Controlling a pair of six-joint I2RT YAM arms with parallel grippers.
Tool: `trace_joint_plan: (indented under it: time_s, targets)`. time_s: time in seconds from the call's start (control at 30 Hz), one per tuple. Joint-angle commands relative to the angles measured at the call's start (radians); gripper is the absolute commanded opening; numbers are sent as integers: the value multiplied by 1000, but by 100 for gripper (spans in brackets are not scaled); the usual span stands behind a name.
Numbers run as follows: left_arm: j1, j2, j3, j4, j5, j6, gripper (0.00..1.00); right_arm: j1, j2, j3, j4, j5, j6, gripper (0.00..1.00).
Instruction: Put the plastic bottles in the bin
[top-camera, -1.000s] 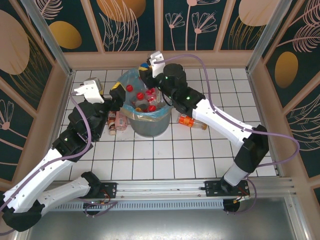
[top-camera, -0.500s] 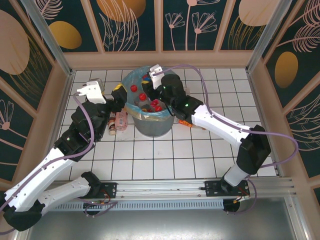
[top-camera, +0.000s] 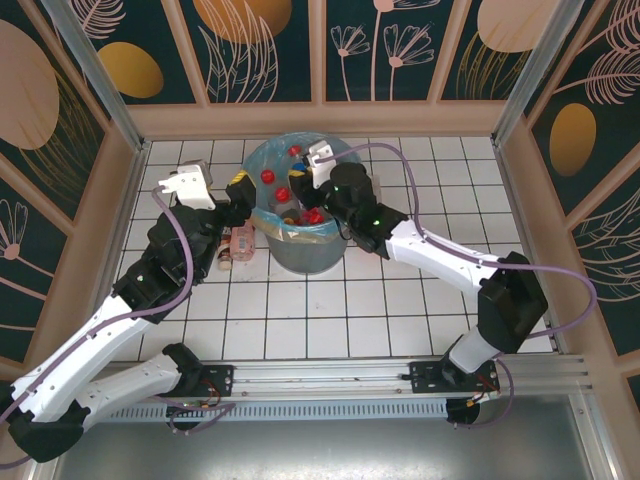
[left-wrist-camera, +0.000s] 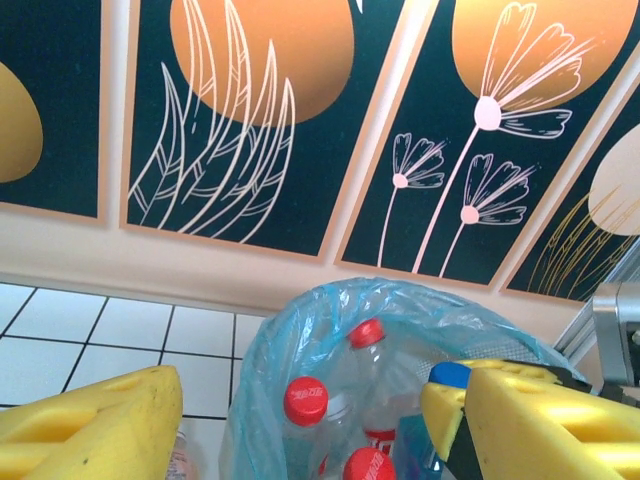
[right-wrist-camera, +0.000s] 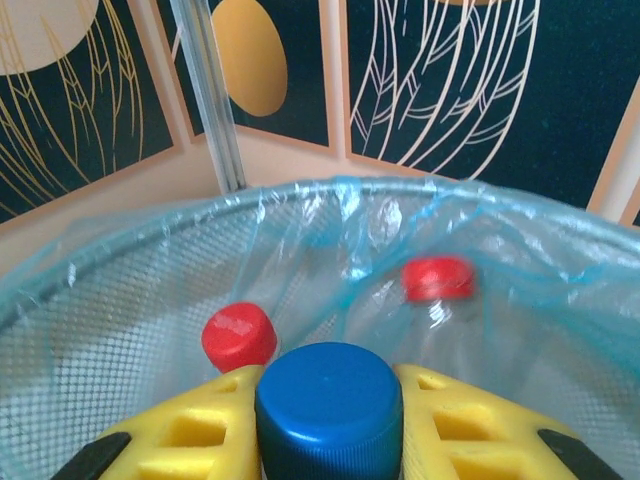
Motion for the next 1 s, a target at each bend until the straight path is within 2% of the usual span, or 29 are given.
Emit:
trace_joint_plan:
  time_s: [0.0, 0.13, 0.2, 0.33, 0.37, 0.47, 0.7, 0.77, 0.97]
  targets:
    - [1, -12, -10, 38, -1, -12, 75, -1, 47, -86, -128, -35, 42, 6]
    - [0, -19, -12, 38, -5, -12, 75, -10, 56, -79, -130, -41, 41, 7]
    - [1, -20, -11, 37, -4, -10, 75, -9, 52, -43, -157, -46, 37, 11]
    - [1, -22, -5, 39, -10, -5, 75, 4, 23, 72, -224, -57, 27, 45]
    - [1, -22, -3, 41, -10, -2, 75, 10, 12, 99, -230, -51, 18, 50]
    - [1, -22, -3, 43, -8, -2, 75, 30, -20, 168, -235, -25, -4, 53]
    - [1, -28, -4, 36, -10, -7, 75, 44, -19, 258, -231, 8, -36, 52]
    - [0, -31, -4, 36, -12, -10, 75, 43, 0, 256, -220, 25, -49, 46]
    - [1, -32, -6, 28, -14, -10, 75, 29, 58, 235, -258, 23, -5, 14]
